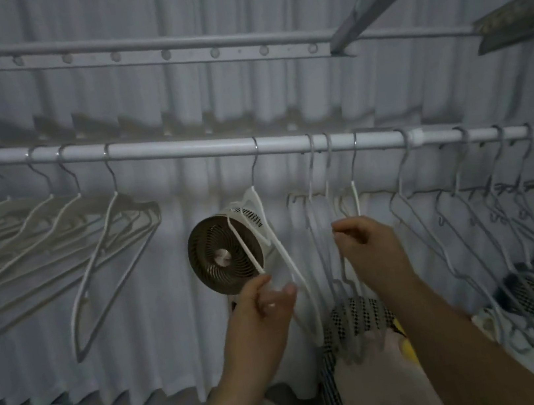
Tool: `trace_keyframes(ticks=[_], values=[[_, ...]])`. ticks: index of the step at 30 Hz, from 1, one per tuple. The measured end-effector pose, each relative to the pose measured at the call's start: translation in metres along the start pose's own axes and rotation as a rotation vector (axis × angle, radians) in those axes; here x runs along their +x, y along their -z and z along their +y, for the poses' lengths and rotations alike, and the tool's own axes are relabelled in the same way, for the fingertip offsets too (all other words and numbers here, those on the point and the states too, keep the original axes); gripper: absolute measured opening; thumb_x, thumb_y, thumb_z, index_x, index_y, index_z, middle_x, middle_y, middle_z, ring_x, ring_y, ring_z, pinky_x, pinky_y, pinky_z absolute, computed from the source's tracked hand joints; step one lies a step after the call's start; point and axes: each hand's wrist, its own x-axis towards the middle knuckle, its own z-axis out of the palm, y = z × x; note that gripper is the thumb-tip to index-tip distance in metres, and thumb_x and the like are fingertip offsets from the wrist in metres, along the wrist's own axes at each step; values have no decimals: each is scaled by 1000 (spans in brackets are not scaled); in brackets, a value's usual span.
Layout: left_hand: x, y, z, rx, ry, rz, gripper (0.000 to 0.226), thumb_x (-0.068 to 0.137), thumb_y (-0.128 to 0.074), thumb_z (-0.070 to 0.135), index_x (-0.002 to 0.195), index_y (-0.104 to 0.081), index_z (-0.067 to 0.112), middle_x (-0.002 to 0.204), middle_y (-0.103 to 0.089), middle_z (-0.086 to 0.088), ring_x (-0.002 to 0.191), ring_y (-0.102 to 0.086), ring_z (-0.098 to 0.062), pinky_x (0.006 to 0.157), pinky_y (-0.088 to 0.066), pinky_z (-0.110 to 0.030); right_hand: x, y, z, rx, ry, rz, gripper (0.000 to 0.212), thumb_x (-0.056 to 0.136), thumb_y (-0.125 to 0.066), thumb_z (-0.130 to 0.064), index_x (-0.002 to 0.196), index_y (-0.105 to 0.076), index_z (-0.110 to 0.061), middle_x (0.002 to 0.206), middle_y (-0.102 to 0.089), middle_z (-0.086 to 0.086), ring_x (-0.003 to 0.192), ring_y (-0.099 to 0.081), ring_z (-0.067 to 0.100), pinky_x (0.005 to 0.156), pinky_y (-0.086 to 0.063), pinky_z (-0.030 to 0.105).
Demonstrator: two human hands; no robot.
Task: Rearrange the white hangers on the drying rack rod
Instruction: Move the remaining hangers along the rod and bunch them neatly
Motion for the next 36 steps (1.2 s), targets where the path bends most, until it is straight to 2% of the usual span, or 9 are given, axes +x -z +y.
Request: trace_keyframes(ticks=[5,11,14,18,21,23,27,31,36], values=[[12,-32,6,153,-2,16,70,74,-68,38,133,-32,28,91,-53,8,72,-52,-1,59,-40,-18,7,-8,7,-80,3,-57,39,87,-57,-19,124,-51,-8,120,-57,5,107,-52,13,85,-34,16],[13,-28,2,52,34,38,47,87,-53,10,130,-38,23,73,-49,1,60,-49,-10,54,-40,-20,14,-18,8,-157,-62,-198,59,87,-55,-17,140,-30,-7,79,-56,-12,97,-55,16,83,-38,22],[12,-13,1,44,21,76,41,91,-47,15,129,-40,28,73,-49,6,59,-47,-9,52,-38,-23,16,-27,7,-275,-75,-241,64,88,-53,-22,142,-23,-8,110,-63,10,109,-56,24,94,-42,30],[11,19,5,90,1,94,39,92,-42,15,128,-42,30,81,-58,-3,68,-56,-20,63,-44,-31,15,-40,0,-397,-93,-229,58,87,-51,-23,139,-29,-9,111,-64,12,107,-57,29,102,-36,39],[12,45,5,81,-15,97,36,92,-40,15,116,-46,41,78,-53,8,72,-58,-9,56,-43,-15,15,-51,-6,-422,-107,-190,52,84,-52,-24,131,-38,-7,102,-66,10,102,-58,28,100,-30,38],[13,62,5,70,-26,93,36,93,-40,15,99,-47,50,71,-52,15,60,-53,0,48,-39,-5,15,-60,-8,-442,-136,-156,51,85,-50,-27,130,-37,-8,101,-66,8,102,-57,27,99,-27,38],[19,96,1,62,-28,146,41,92,-42,14,86,-46,54,50,-54,14,40,-46,4,42,-35,-10,12,-76,-15,-506,-158,-61,53,88,-46,-32,134,-34,-6,113,-63,13,110,-53,29,103,-19,37],[29,127,-7,27,-15,179,38,91,-44,16,84,-49,53,48,-52,13,39,-45,3,44,-38,-14,6,-91,-29,-683,-52,36,30,87,-44,-27,108,-53,-8,82,-66,9,82,-56,26,81,-19,33],[36,157,-13,36,-3,175,38,92,-43,15,85,-48,52,55,-45,6,41,-40,-2,44,-36,-15,-5,-113,-50,-946,69,59,20,87,-41,-22,94,-58,-14,81,-65,3,84,-57,21,76,-22,30]])
